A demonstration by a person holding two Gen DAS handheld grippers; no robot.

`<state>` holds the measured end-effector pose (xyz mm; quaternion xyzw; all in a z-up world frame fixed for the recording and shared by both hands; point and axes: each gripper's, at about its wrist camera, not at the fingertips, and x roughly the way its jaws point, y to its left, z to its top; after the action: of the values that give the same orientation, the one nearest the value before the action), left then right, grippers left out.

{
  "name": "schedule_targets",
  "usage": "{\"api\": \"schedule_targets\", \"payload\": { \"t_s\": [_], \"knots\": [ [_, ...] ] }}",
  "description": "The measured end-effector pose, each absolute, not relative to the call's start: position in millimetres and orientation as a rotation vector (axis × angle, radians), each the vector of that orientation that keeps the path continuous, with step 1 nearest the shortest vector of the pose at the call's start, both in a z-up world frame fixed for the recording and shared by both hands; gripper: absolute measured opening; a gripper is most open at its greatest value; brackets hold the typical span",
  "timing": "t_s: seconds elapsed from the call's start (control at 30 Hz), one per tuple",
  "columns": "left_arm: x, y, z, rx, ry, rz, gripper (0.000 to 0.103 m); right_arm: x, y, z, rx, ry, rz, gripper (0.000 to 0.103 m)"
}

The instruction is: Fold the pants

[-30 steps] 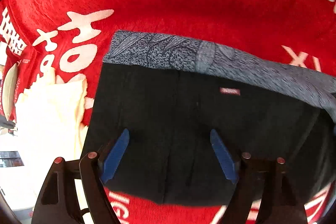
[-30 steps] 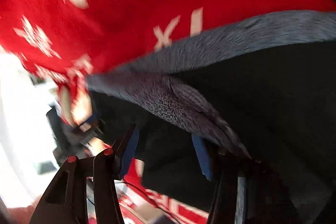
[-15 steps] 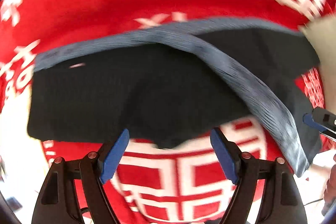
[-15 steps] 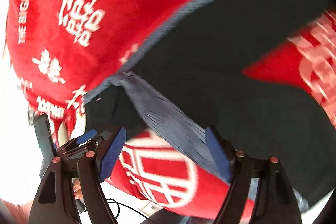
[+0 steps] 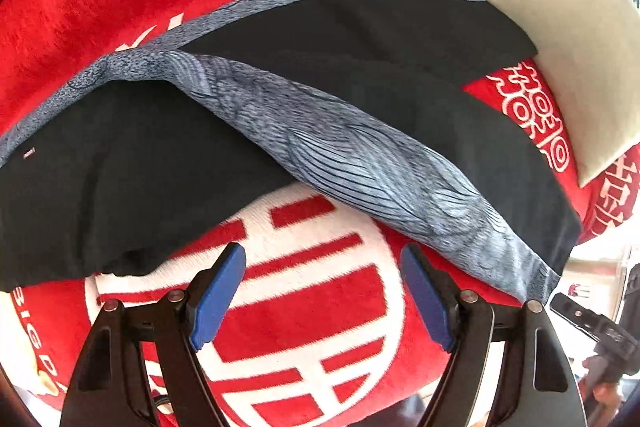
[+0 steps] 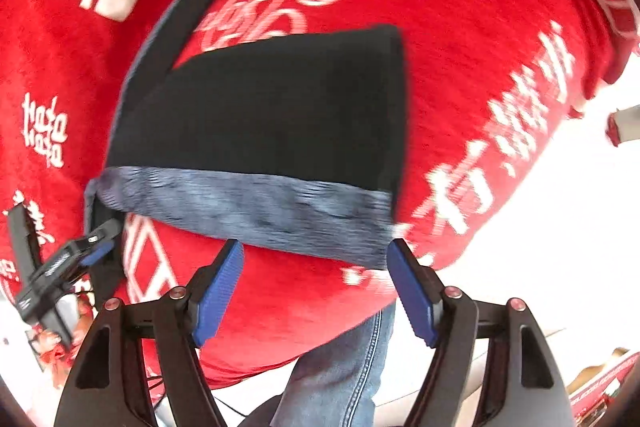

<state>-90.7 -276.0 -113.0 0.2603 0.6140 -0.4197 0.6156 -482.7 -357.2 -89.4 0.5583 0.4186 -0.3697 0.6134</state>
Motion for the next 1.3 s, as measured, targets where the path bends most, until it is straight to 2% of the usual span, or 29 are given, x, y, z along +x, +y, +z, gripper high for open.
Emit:
{"api": "schedule_targets", "payload": {
  "t_s": [0.13,0.27,0.37,0.43,0.47,0.5,0.53,0.57,0.6,0.7,0.97,1.13,1.3],
  "knots": [
    [-103,-282,-117,0.629,1.420,-0.971,0.081,-499,-359,-99,1.311,0.959,-0.861,0.075],
    [-115,-290,-123,0.650,1.428,-0.957,0.081,-505,-366,-103,1.357,0.899,-0.754,0.056],
    [-124,-297,-127,0.654,1.444,-0.952,0.081,-499,-373,-114,1.373,0.901,-0.643,0.051],
    [-130,-303,-133,0.652,1.480,-0.939,0.081,-497,-376,-122,1.392,0.918,-0.582,0.044],
    [-133,-305,-136,0.652,1.497,-0.936,0.078,-499,-377,-124,1.411,0.918,-0.560,0.029],
    [-136,-307,-137,0.651,1.503,-0.936,0.056,-503,-379,-126,1.447,0.909,-0.525,0.003],
    [-140,-311,-138,0.660,1.513,-0.938,0.040,-505,-381,-127,1.473,0.907,-0.511,0.003],
    [-143,-314,-140,0.670,1.534,-0.936,0.015,-508,-383,-125,1.492,0.894,-0.499,0.003],
    [-144,-317,-140,0.659,1.554,-0.933,0.010,-507,-386,-121,1.503,0.876,-0.479,0.003],
    [-143,-328,-122,0.594,1.555,-0.933,0.010,-497,-410,-88,1.473,0.814,-0.407,0.003],
    [-116,-406,-50,0.544,1.380,-0.968,0.010,-444,-527,2,1.313,0.695,-0.330,0.003],
    [-92,-415,-31,0.537,1.305,-0.884,0.010,-412,-596,24,1.290,0.664,-0.306,0.003],
    [-75,-403,-40,0.526,1.314,-0.755,0.010,-364,-653,30,1.195,0.758,-0.335,0.003]
  ]
}}
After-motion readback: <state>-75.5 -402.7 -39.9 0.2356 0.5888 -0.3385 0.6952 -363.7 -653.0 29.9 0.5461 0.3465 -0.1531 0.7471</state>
